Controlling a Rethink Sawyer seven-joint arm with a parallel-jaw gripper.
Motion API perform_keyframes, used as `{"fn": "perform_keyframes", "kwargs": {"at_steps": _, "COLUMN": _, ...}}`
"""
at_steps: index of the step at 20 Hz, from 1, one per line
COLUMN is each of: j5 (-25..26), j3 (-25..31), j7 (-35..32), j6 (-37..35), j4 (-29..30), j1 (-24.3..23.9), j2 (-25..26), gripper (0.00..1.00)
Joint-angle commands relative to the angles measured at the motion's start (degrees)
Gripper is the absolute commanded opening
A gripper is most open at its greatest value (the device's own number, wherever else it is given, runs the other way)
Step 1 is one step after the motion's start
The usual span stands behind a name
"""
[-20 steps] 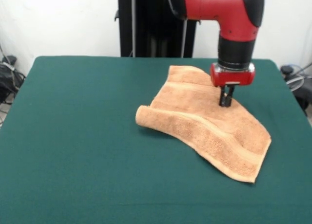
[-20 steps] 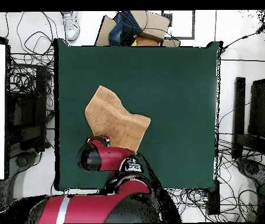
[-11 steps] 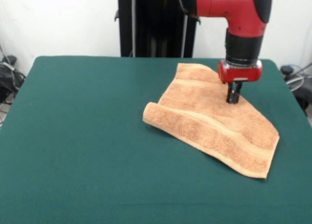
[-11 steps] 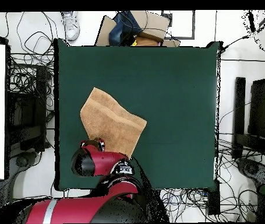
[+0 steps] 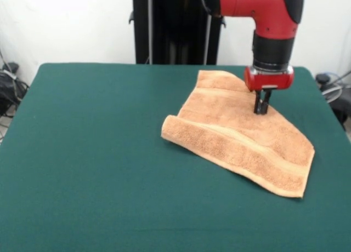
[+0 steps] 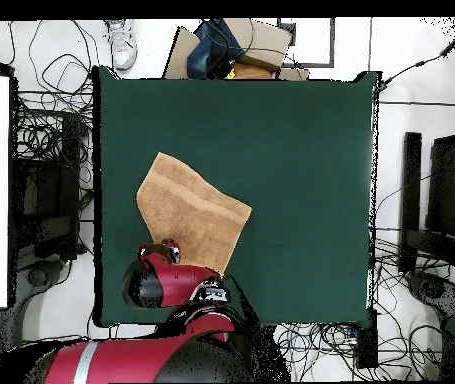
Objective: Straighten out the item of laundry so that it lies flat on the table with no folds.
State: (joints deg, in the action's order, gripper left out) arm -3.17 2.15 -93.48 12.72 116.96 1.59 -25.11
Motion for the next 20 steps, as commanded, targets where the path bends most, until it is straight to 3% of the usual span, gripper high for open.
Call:
{"fn": "perform_keyframes", "kwargs": {"at_steps": 1, "j5": -2.1, "j3": 3.6, "j7": -15.6, "j6": -1.3, "j4": 5.8, "j1": 0.1, "j2": 4.6, "gripper": 0.00}}
{"fn": "perform_keyframes", "kwargs": {"at_steps": 20, "j5": -4.9, "j3": 3.0, "j7": -17.0, "j6": -0.3, "j4": 8.3, "j1": 2.2, "j2": 2.8, "gripper": 0.00}}
